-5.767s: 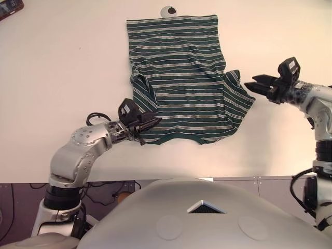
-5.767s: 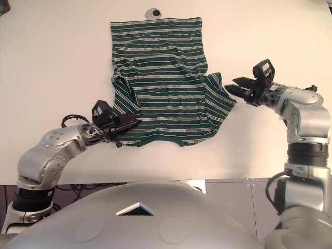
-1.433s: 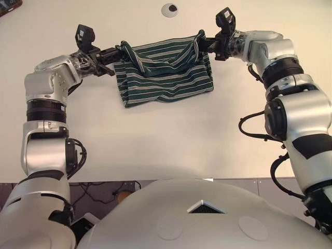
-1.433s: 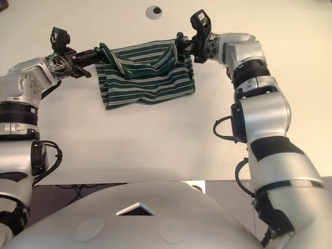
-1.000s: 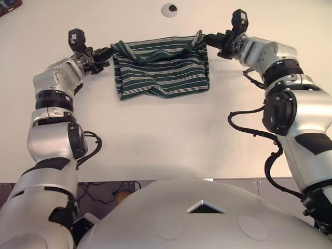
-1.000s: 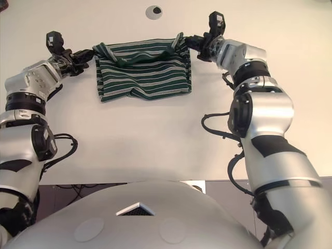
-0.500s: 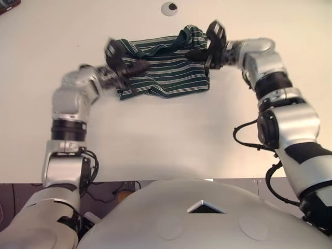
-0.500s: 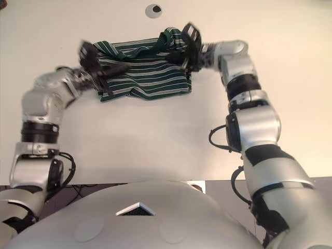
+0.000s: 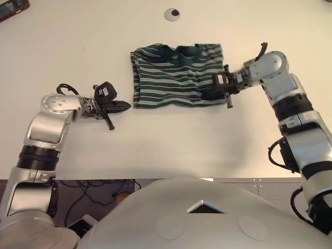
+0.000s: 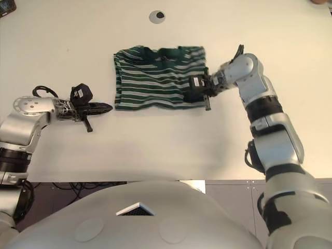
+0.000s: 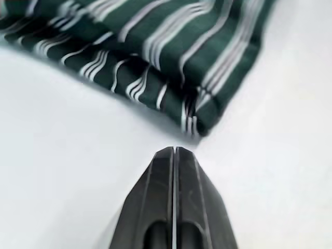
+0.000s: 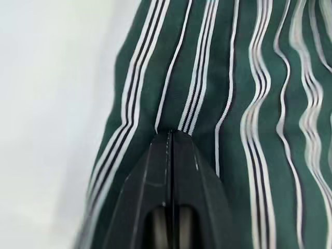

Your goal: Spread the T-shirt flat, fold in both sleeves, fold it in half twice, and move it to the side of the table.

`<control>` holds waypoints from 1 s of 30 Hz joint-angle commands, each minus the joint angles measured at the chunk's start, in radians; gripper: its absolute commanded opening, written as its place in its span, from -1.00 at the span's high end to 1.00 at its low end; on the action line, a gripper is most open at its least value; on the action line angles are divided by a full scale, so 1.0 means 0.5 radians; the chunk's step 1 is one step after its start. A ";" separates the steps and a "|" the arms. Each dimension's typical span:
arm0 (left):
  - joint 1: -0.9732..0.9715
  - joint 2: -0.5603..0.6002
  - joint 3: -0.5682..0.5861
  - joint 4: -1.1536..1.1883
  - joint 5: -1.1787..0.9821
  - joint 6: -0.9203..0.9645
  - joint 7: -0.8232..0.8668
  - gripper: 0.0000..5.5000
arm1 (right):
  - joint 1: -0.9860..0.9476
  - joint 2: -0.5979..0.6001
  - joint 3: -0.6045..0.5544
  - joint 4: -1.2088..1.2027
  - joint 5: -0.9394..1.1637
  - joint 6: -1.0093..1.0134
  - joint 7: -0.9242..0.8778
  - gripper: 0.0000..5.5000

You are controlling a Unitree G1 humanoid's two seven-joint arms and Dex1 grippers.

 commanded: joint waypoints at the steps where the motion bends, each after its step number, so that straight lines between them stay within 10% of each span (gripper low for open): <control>1: -0.027 -0.062 0.024 0.079 0.057 0.014 0.116 1.00 | 0.103 0.062 -0.072 -0.386 0.303 0.540 0.141 1.00; 9: -0.180 -0.159 0.134 -0.399 -0.310 0.313 0.063 1.00 | -0.556 0.423 -0.311 0.315 0.283 0.563 -0.473 1.00; 19: -0.229 -0.245 -0.517 -0.174 0.250 0.255 0.299 1.00 | -0.685 0.497 0.064 1.164 -0.458 -0.214 -1.139 1.00; 25: -0.422 -0.066 -0.564 0.404 0.491 -0.106 0.188 1.00 | -0.491 0.282 0.270 0.992 -0.570 -0.501 -0.529 1.00; 30: -0.963 -0.421 -0.460 1.151 0.578 -0.425 0.521 1.00 | -0.224 0.435 0.161 0.525 -0.217 -0.209 -0.271 1.00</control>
